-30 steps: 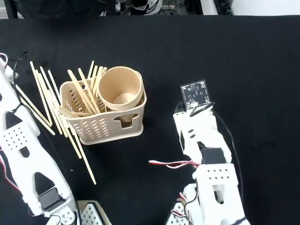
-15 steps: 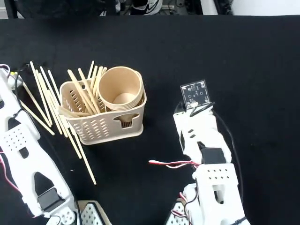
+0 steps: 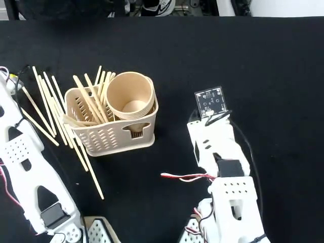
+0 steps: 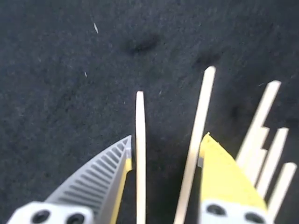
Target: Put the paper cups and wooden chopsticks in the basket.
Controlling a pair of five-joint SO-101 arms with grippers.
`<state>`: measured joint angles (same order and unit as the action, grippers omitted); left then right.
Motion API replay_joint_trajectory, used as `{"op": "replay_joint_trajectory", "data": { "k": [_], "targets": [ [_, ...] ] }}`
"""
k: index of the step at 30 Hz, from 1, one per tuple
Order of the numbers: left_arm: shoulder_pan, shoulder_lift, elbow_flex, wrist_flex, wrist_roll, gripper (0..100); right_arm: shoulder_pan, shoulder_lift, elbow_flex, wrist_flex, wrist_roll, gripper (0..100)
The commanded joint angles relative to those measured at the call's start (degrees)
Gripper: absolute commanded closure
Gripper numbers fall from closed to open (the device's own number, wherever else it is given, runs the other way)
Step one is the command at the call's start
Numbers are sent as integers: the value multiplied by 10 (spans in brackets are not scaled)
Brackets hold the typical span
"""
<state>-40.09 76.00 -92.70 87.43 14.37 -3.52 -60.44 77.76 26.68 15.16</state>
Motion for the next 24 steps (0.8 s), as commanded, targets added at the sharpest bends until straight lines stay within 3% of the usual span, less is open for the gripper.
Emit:
{"op": "replay_joint_trajectory", "data": {
  "k": [1, 9, 15, 24],
  "targets": [
    [4, 9, -7, -1, 6, 770, 4, -5, -7, -11, 5, 985],
    [-8, 44, -12, 43, 7, 780, 3, -5, -7, -11, 5, 985],
    [-14, 50, -12, 40, 4, 978, 3, -5, -7, -11, 5, 985],
    [-9, 25, -28, 91, 18, 971, 3, -5, -7, -11, 5, 985]
  ]
}}
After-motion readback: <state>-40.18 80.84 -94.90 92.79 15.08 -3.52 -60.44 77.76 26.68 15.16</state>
